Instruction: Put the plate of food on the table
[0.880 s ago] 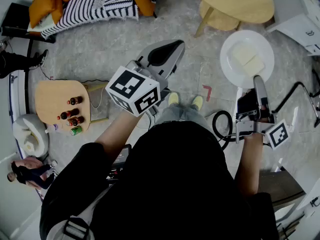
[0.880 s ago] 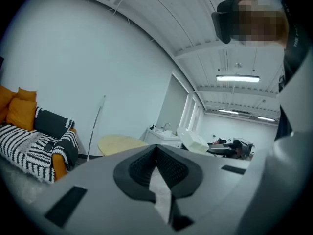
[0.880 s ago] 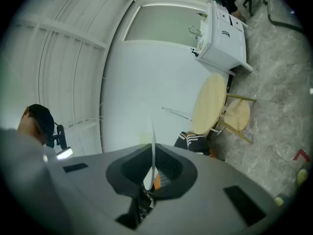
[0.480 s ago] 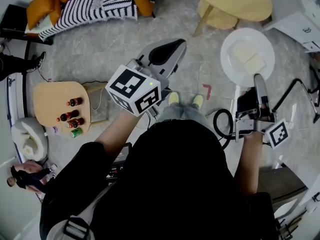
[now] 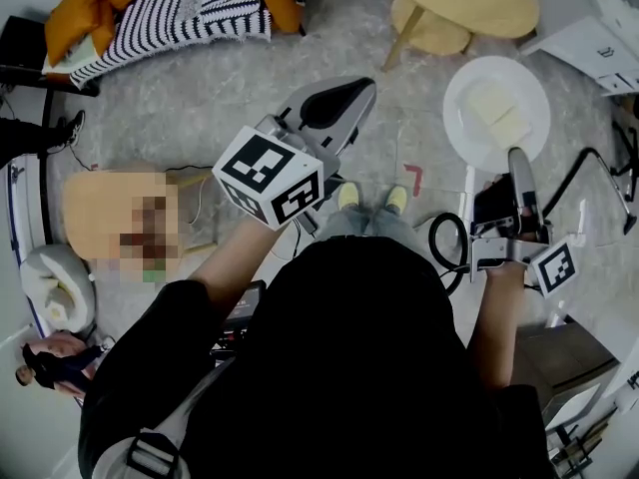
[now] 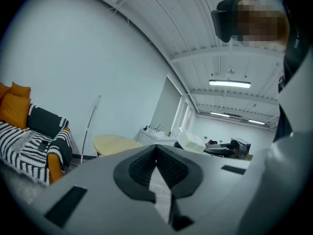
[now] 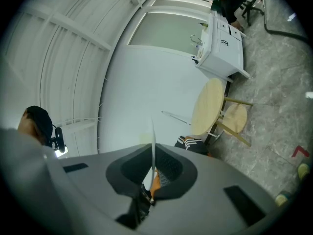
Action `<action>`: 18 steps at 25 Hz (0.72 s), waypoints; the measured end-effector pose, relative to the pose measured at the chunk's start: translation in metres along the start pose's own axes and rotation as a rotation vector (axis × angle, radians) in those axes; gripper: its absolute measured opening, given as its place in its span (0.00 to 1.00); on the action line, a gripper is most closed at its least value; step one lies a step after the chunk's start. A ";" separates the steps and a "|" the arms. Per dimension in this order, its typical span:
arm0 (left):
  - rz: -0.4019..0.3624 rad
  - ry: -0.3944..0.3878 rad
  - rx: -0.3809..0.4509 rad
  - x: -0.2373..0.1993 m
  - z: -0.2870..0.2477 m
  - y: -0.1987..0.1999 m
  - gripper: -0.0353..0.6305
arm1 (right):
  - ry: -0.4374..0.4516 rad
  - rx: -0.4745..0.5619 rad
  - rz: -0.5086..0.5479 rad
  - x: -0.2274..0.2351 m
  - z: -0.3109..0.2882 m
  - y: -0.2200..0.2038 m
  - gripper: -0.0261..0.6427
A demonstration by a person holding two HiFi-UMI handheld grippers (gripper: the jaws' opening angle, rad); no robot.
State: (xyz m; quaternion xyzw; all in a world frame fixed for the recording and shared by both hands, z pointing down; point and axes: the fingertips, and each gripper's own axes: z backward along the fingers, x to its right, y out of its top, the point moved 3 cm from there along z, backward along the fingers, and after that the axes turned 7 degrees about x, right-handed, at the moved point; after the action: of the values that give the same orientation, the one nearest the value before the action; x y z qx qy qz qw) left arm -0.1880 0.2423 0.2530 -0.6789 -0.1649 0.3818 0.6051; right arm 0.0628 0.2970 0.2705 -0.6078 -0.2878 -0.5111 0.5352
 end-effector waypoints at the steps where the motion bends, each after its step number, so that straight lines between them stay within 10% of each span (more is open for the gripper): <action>1: 0.001 -0.004 -0.001 0.000 0.001 0.001 0.06 | -0.001 0.003 0.000 -0.001 0.000 -0.001 0.07; 18: -0.029 -0.079 -0.002 0.004 0.011 0.001 0.06 | 0.027 0.057 0.015 -0.010 0.007 -0.016 0.07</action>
State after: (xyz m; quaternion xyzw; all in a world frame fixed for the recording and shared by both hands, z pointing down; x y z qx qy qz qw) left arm -0.1933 0.2524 0.2505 -0.6613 -0.1990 0.3994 0.6029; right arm 0.0478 0.3096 0.2677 -0.5876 -0.2904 -0.5070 0.5598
